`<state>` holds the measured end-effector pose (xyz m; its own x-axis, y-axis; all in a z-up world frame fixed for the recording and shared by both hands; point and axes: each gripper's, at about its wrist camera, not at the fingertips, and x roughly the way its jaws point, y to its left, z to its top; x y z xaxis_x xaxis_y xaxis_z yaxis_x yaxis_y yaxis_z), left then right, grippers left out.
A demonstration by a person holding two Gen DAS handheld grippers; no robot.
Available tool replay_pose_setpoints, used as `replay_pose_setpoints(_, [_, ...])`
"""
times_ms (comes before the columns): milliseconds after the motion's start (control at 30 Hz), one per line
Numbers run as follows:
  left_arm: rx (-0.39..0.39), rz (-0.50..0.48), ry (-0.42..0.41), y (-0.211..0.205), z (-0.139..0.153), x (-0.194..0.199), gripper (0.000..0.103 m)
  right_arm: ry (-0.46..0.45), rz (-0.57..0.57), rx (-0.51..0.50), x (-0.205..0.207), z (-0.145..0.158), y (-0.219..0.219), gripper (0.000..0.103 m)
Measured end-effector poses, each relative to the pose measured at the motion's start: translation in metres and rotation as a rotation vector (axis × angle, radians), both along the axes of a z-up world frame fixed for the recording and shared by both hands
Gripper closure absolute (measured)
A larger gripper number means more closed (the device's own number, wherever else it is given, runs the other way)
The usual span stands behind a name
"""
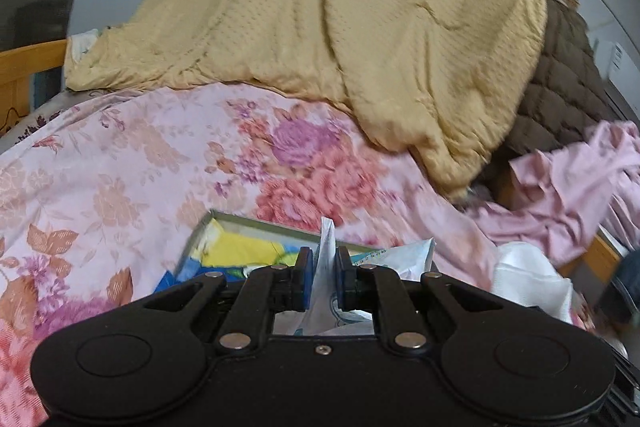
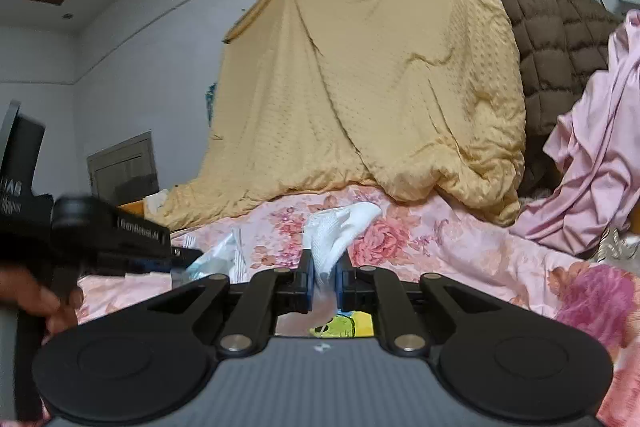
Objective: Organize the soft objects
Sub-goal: 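Lift the mask packet and white tissue and carry them over the tray box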
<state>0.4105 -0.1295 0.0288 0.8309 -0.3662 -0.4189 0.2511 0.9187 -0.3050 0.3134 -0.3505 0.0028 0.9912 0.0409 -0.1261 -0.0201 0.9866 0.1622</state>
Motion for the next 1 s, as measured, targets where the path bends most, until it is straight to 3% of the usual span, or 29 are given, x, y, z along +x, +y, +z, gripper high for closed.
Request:
replay_pose_setpoints(200, [-0.017, 0.042, 0.059, -0.008, -0.028, 0.026, 0.091, 0.081, -0.009, 0.054, 0.037, -0.014, -0.009, 0.091])
replay_pose_setpoints(433, [0.041, 0.033, 0.1, -0.005, -0.056, 0.031, 0.09, 0.155, -0.057, 0.061, 0.053, -0.032, -0.014, 0.09])
replay_pose_setpoints(667, [0.037, 0.051, 0.126, -0.008, -0.062, 0.037, 0.09, 0.236, -0.072, 0.065, 0.061, -0.037, -0.018, 0.082])
replay_pose_setpoints(1000, [0.055, 0.051, 0.128, -0.02, -0.065, 0.035, 0.087, 0.269, -0.097, 0.084, 0.064, -0.042, -0.028, 0.082])
